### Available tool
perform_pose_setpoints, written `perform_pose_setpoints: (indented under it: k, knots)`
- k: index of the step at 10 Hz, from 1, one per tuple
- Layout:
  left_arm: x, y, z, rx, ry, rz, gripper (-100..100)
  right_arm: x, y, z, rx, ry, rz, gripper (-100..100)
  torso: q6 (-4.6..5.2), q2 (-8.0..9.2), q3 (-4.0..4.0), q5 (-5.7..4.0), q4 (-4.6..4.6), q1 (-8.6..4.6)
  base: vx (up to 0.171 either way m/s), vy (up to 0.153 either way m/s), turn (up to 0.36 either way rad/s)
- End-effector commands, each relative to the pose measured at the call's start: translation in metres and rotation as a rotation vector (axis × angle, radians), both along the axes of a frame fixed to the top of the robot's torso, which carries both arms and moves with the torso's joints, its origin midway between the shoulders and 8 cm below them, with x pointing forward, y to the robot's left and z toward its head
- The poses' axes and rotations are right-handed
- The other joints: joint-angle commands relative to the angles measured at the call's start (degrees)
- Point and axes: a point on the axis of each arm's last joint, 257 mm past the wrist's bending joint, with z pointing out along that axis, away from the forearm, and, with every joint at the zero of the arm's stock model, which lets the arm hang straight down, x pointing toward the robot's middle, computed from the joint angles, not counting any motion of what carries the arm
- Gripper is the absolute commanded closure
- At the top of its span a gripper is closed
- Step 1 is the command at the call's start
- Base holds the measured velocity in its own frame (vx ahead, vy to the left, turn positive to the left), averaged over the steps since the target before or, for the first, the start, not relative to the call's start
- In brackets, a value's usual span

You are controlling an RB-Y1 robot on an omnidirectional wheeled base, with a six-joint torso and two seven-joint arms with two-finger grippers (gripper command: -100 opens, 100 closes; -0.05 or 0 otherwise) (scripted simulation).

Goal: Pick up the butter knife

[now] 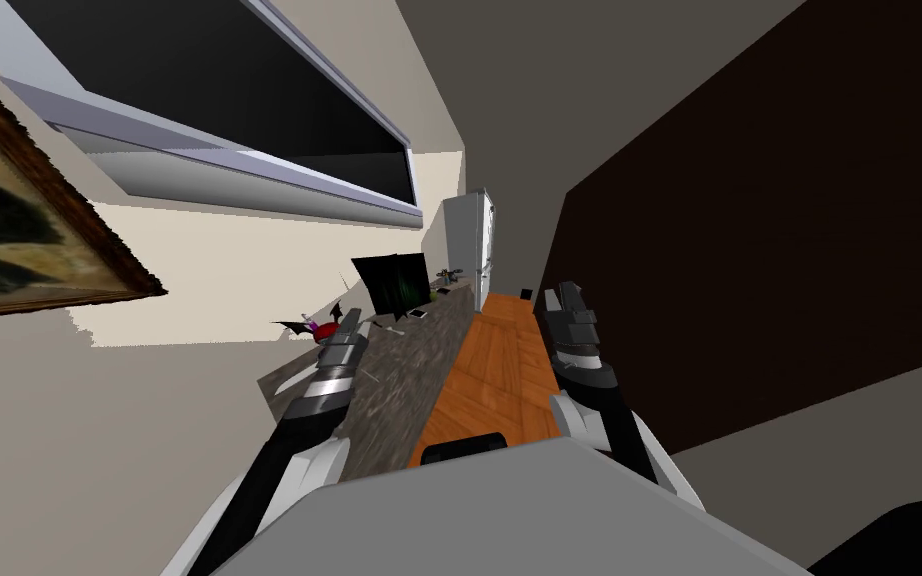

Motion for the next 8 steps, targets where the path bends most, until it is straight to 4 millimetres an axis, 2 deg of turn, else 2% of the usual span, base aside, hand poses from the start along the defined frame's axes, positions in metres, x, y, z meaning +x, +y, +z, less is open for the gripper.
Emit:
perform_pose_setpoints:
  k: [1, 7, 8]
  knots:
    - [0.005, 0.004, -0.009, 0.012, 0.042, 0.01, -100, 0.0, 0.0, 0.0, 0.0, 0.0, 0.0, 0, 0.0, 0.0, 0.0, 0.0, 0.0, 0.0, 0.047, -0.018, 0.001]
    - [0.02, 0.026, -0.048, 0.084, 0.205, 0.053, -100, 0.0, 0.0, 0.0, 0.0, 0.0, 0.0, 0, 0.0, 0.04, 0.02, 0.0, 0.01, 0.02, 0.044, -0.018, 0.005]
    - [0.023, 0.034, -0.06, 0.11, 0.254, 0.068, -100, 0.0, 0.0, 0.0, 0.0, 0.0, 0.0, 0, 0.0, 0.05, 0.03, 0.0, 0.01, 0.02, 0.053, -0.013, 0.011]
